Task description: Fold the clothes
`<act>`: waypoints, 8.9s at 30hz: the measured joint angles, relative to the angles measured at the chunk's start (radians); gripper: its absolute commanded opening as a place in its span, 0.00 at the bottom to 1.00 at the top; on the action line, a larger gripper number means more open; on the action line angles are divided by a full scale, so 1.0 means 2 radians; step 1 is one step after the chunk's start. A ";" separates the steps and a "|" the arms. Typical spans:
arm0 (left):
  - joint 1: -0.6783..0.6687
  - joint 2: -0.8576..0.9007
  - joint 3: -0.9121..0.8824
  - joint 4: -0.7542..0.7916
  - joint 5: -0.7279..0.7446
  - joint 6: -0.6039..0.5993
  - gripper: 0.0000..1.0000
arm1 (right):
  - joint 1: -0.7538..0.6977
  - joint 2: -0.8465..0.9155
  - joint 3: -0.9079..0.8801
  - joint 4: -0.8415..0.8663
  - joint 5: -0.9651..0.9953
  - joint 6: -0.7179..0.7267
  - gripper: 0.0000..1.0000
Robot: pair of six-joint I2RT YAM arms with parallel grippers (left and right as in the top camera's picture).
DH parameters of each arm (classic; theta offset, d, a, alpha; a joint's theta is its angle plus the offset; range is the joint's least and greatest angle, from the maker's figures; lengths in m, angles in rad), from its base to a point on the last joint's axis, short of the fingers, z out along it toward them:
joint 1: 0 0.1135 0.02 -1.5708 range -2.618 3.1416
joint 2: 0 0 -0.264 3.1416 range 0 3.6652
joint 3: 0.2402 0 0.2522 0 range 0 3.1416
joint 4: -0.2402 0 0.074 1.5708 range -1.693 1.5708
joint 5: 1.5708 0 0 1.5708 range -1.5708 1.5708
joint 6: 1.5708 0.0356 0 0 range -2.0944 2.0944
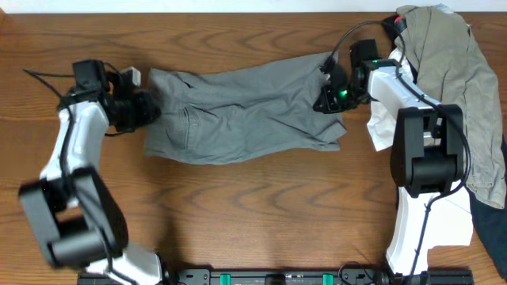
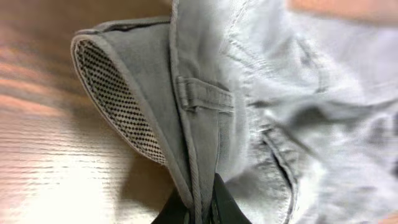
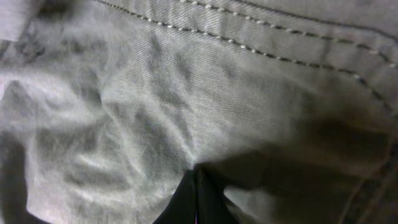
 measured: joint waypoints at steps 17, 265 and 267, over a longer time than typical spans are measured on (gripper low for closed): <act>-0.136 -0.045 0.005 0.070 -0.017 -0.050 0.06 | 0.015 0.000 0.000 -0.002 0.001 0.000 0.01; -0.087 0.179 0.017 0.278 -0.235 0.114 0.29 | -0.062 -0.126 0.022 -0.085 0.106 0.068 0.08; -0.091 0.192 0.022 0.305 -0.231 0.072 0.29 | -0.060 -0.126 0.022 -0.085 0.106 0.068 0.08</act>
